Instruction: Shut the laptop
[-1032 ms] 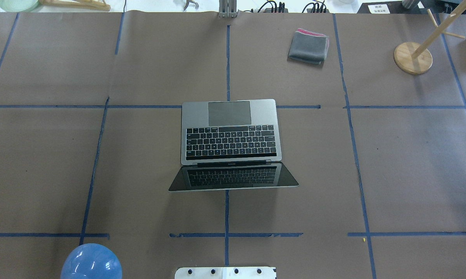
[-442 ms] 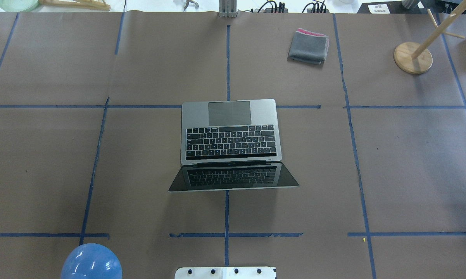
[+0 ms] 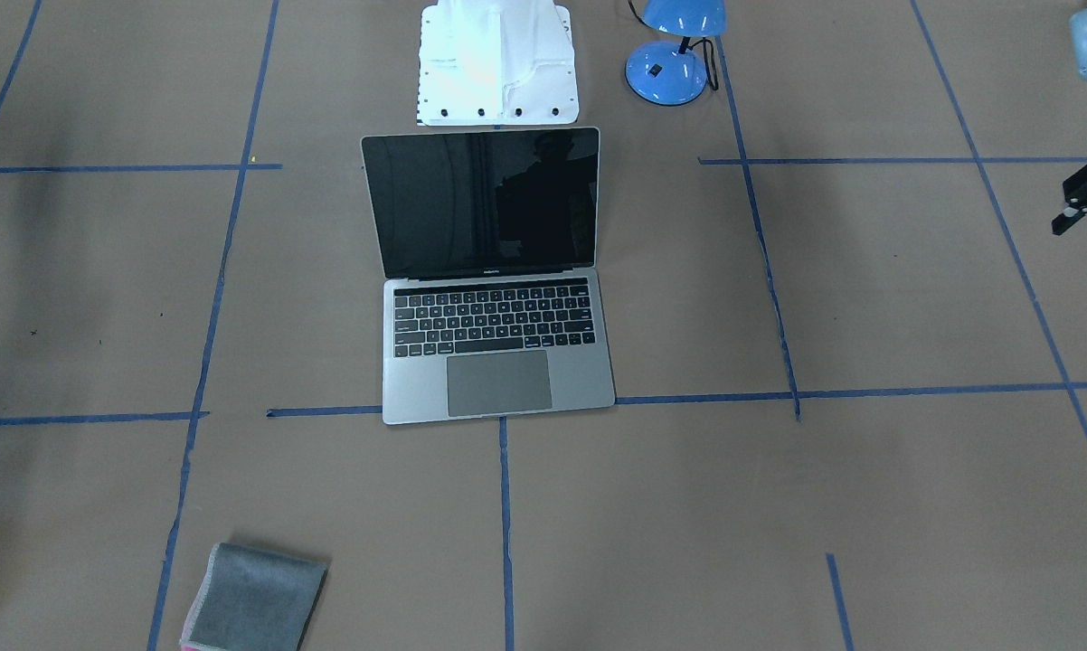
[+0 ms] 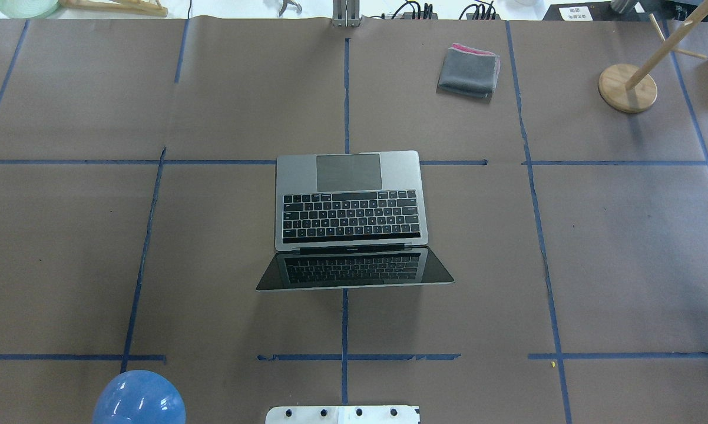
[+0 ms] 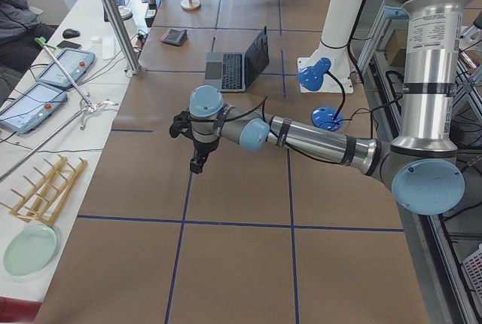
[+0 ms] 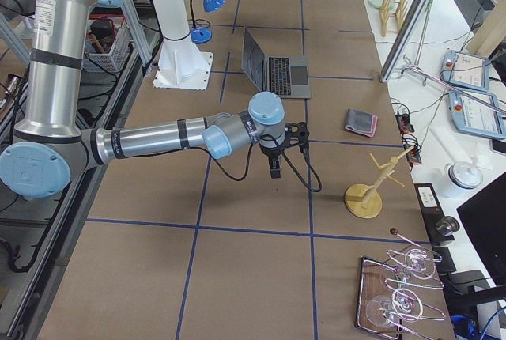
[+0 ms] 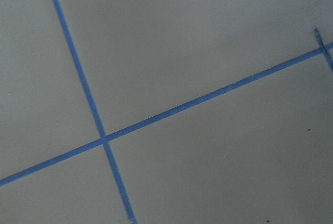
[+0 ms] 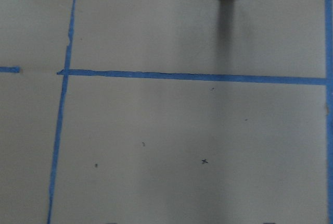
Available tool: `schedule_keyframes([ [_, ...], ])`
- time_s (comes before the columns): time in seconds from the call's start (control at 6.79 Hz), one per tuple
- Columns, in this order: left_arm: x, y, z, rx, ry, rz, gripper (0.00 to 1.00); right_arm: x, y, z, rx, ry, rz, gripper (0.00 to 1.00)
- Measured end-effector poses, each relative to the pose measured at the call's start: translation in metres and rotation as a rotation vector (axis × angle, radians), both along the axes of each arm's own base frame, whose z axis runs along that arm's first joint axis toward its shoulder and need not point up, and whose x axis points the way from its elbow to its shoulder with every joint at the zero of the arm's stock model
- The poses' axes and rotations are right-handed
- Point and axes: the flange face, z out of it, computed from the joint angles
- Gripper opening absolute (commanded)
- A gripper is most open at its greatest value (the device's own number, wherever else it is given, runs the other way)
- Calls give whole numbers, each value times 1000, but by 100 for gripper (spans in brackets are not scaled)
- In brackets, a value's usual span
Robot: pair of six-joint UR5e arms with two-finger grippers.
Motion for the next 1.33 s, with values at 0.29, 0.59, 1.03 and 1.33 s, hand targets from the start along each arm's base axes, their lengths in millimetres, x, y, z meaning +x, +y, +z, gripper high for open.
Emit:
schedule_keyframes([
  [0.29, 63, 16, -22, -62, 78, 2, 99, -68, 20, -19, -19, -80, 51, 79],
  [0.59, 130, 49, -47, -129, 223, -20, 99, -119, 42, -41, -42, -155, 59, 62],
  [1.03, 213, 85, -100, -127, 390, 87, 17, -176, 85, -97, -82, -244, 6, 23],
  [1.33, 244, 90, -124, -159, 427, 121, 2, -221, 120, -120, -51, -251, -14, 5],
])
